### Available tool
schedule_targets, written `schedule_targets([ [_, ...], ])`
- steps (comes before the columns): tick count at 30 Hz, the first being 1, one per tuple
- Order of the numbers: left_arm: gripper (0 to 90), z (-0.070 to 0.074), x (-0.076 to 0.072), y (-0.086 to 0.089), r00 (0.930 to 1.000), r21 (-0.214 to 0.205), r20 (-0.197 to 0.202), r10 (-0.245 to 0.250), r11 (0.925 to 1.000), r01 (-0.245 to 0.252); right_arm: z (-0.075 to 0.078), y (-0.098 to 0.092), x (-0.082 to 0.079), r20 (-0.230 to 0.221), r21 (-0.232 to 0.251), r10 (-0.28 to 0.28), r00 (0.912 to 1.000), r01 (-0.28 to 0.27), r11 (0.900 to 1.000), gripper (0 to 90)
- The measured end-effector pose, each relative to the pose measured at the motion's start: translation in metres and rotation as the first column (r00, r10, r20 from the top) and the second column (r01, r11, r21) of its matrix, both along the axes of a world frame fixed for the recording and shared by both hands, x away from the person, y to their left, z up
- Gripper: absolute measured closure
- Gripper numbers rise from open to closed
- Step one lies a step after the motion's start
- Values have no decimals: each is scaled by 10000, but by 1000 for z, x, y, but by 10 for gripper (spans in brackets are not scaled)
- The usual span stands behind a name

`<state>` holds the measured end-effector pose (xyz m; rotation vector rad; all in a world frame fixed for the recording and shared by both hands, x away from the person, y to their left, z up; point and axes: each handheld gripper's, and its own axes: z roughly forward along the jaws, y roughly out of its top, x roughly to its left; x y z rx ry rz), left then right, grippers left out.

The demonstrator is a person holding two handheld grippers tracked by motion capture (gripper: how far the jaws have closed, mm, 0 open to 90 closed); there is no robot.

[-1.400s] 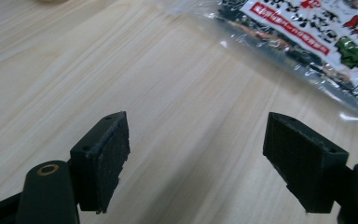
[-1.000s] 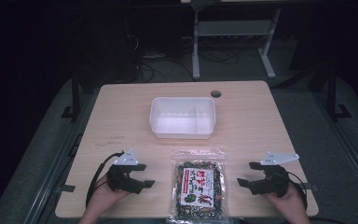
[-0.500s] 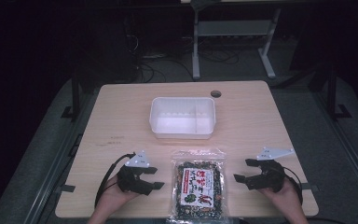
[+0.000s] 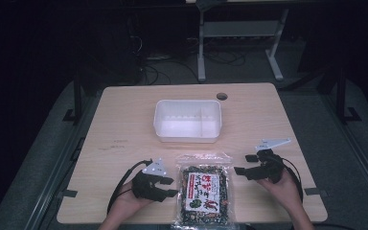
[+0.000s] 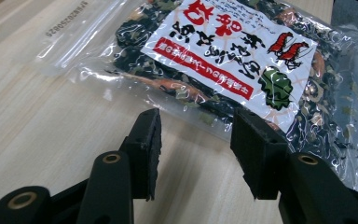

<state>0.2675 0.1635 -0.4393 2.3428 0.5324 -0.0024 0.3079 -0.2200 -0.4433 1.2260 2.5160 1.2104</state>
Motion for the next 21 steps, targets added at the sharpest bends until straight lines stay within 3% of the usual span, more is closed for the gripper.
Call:
schedule_targets([
  [7,594,-3,-1,-5,9995,175,-131,-281,9994,283,0,14,18,-296,-39,32,9996,-33,10000,279],
  [16,598,-3,-1,-5,9995,215,-160,-281,9994,285,-8,24,37,-610,33,-218,9979,221,9998,341],
  [21,596,-4,0,-6,9994,278,-176,-314,9991,319,-14,25,44,-959,160,-184,9952,200,9997,442],
])
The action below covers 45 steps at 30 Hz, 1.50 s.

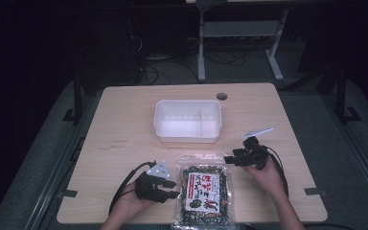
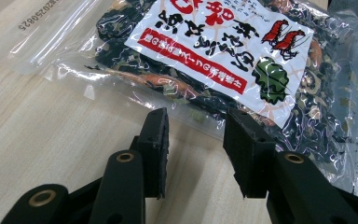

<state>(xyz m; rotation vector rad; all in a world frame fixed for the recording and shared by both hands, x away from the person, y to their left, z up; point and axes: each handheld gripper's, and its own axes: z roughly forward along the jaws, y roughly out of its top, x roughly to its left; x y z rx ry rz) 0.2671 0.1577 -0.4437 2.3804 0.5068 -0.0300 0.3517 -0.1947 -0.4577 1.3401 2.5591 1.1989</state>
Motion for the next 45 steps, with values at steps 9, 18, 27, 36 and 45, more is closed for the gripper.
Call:
schedule_targets([
  [9,588,-3,1,-2,10000,133,-62,-23,9999,24,-5,0,3,-478,317,220,9986,-205,9993,651],
  [18,559,-3,1,-2,10000,212,-75,24,9998,-22,-3,-3,2,-354,369,285,9990,-272,9990,866],
  [27,387,-4,5,1,9988,-20,-256,423,9991,-423,12,-6,-6,279,497,341,9990,-355,9981,898],
  [36,231,-5,9,4,9933,-539,-749,879,9943,-921,41,-11,-21,1176,751,350,9924,-441,9962,899],
  [45,197,-9,12,2,9890,-970,-1274,746,9914,-873,69,-15,-33,2031,1167,279,9788,-524,9918,899],
])
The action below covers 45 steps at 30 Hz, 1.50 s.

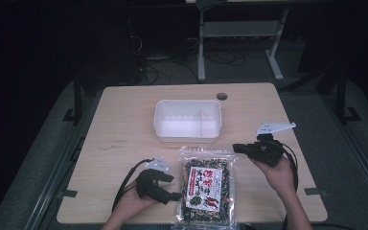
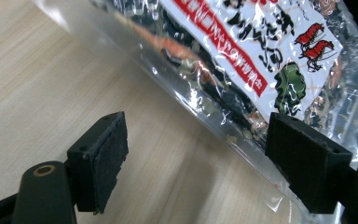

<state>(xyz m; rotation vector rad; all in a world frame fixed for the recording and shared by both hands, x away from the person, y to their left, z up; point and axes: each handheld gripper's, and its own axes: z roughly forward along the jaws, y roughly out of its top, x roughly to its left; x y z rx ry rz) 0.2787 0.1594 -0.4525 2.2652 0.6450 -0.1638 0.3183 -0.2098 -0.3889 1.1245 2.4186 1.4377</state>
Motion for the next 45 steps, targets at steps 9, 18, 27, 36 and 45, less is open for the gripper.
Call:
schedule_targets([
  [9,211,-3,3,-4,9965,-802,-799,-254,9966,189,20,9,-8,632,444,214,9978,-242,9987,900],
  [18,389,-2,4,-2,9914,-1558,-1120,-673,9866,493,30,17,-14,1022,638,342,9942,-408,9971,900],
  [27,627,5,1,1,9906,-2217,-854,-1067,9714,855,29,11,-14,1086,1074,47,9941,-165,9941,899],
  [36,681,10,-3,-2,9926,-1928,-309,-1170,9752,1089,25,6,-10,700,1880,186,9974,-315,9817,631],
  [45,698,11,-5,-3,9928,-1825,-168,-1189,9766,1138,7,5,-6,-68,1769,478,9988,-459,9832,429],
])
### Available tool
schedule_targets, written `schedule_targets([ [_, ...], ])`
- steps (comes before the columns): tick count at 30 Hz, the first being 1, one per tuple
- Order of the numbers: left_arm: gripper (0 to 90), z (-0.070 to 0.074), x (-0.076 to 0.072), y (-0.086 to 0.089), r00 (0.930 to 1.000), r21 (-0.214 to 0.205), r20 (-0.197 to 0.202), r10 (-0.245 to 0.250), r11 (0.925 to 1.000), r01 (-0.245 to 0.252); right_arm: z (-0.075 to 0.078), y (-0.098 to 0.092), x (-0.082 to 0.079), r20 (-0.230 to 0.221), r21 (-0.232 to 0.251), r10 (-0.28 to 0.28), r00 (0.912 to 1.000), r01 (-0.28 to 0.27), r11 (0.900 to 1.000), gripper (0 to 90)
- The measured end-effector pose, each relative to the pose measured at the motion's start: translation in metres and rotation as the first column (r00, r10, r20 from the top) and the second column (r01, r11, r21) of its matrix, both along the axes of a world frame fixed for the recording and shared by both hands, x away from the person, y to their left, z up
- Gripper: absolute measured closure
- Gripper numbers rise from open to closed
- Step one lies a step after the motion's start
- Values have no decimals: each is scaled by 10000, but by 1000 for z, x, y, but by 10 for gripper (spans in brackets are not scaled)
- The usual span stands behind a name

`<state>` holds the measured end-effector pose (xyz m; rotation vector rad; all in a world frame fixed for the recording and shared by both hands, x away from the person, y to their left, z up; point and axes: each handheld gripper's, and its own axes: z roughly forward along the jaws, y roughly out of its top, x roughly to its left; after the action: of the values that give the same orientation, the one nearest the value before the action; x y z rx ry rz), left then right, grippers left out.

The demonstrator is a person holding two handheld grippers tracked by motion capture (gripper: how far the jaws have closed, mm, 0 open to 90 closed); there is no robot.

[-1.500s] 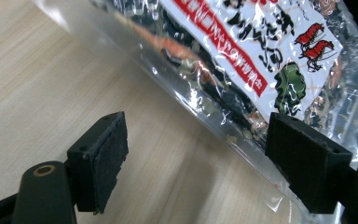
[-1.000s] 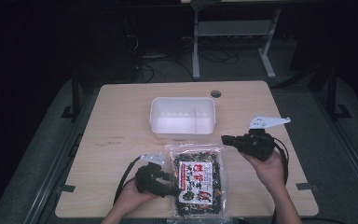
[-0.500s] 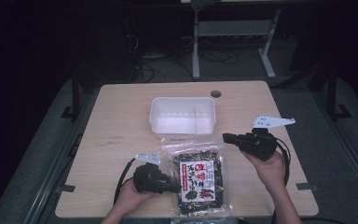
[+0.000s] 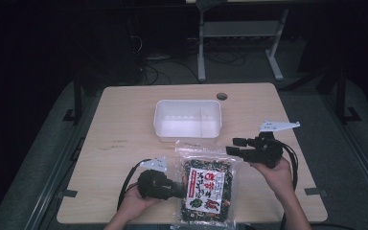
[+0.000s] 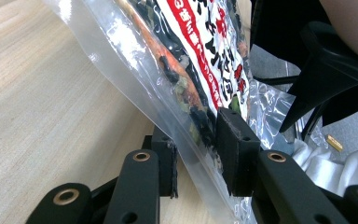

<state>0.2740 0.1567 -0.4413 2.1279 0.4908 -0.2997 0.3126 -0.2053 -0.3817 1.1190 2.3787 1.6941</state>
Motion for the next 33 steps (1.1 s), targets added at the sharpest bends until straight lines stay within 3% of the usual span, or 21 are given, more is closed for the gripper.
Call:
schedule_targets([
  [6,698,0,0,0,10000,-2,-12,60,10000,-60,-7,-6,-3,-520,497,466,9976,-440,9978,324],
  [8,699,0,0,0,10000,-2,-23,56,10000,-56,-8,-8,-8,-389,563,559,9977,-536,9970,324],
  [16,698,0,-1,1,10000,-7,-30,80,10000,-80,-24,0,-16,-1096,252,1068,9882,-1047,9942,321],
  [20,698,-1,0,1,10000,-9,-39,72,10000,-72,-30,11,-18,-1335,-250,1495,9797,-1541,9877,352],
  [25,698,0,0,1,10000,-19,-27,62,10000,-62,-34,24,-20,-1426,-665,2116,9669,-2227,9726,449],
  [28,698,0,-1,1,10000,-34,-19,56,10000,-57,-36,26,-19,-1613,-679,2230,9614,-2362,9693,554],
  [33,693,0,-1,2,10000,-198,-60,8,9998,-9,-34,24,-18,-1858,-246,2376,9534,-2463,9689,607],
])
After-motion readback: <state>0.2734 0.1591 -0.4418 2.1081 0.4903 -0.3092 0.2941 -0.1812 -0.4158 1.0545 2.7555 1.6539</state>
